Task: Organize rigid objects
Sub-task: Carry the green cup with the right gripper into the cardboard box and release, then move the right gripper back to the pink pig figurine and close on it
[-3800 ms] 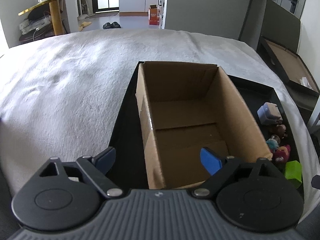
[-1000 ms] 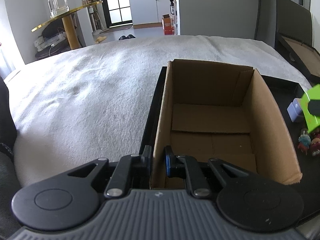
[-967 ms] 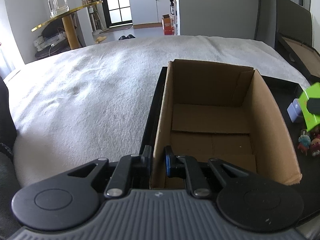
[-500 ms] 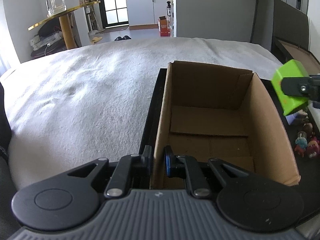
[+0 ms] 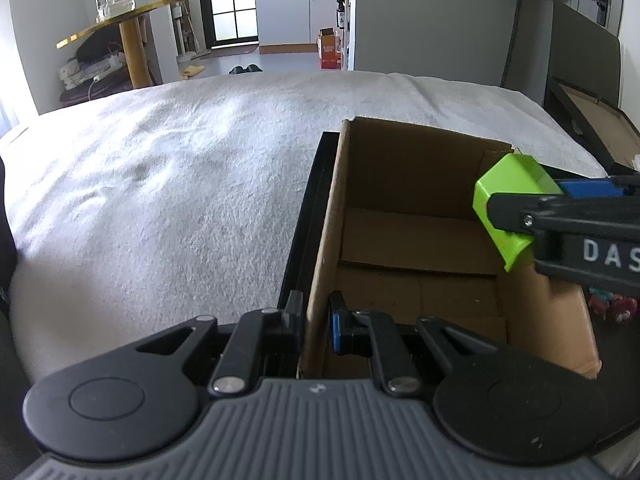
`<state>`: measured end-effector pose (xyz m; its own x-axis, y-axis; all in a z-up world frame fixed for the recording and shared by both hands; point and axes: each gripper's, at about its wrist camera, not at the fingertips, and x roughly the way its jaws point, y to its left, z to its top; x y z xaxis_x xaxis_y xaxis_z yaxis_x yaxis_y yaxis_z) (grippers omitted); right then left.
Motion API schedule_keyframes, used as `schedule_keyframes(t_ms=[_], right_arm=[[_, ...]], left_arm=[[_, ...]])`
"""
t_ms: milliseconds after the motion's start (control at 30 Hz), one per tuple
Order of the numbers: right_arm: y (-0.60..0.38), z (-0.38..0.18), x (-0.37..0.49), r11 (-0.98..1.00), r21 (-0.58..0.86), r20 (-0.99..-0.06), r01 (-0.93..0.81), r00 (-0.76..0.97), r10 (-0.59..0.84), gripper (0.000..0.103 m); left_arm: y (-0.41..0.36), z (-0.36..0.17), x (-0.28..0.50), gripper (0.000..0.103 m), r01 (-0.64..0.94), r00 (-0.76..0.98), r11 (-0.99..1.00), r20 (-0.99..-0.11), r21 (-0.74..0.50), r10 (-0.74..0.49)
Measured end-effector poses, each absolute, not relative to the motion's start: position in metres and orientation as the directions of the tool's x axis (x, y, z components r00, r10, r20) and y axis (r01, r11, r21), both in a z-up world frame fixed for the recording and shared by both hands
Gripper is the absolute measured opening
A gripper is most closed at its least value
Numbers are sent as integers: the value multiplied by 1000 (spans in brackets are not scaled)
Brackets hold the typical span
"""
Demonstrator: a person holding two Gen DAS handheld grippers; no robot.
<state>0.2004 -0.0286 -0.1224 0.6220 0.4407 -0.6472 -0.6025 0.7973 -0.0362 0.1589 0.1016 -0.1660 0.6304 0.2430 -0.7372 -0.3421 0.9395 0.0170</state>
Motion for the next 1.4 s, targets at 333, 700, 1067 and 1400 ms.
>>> schedule_keyframes(t_ms=[333, 700, 1067, 1400], right_arm=[[-19, -125, 209, 808, 1, -656, -589, 609, 445, 52], [-53, -116, 209, 843, 69, -666, -533, 604, 437, 56], [-97, -108, 212, 883, 66, -680, -464, 627, 380, 56], [-154, -119, 223, 935, 52, -705, -352, 650, 284, 56]], left_arm=[[102, -167, 160, 13, -342, 626, 940, -741, 18, 242], [100, -166, 162, 13, -343, 619, 939, -744, 32, 252], [94, -164, 164, 13, -330, 605, 940, -745, 83, 279], [84, -157, 168, 53, -329, 579, 931, -745, 157, 330]])
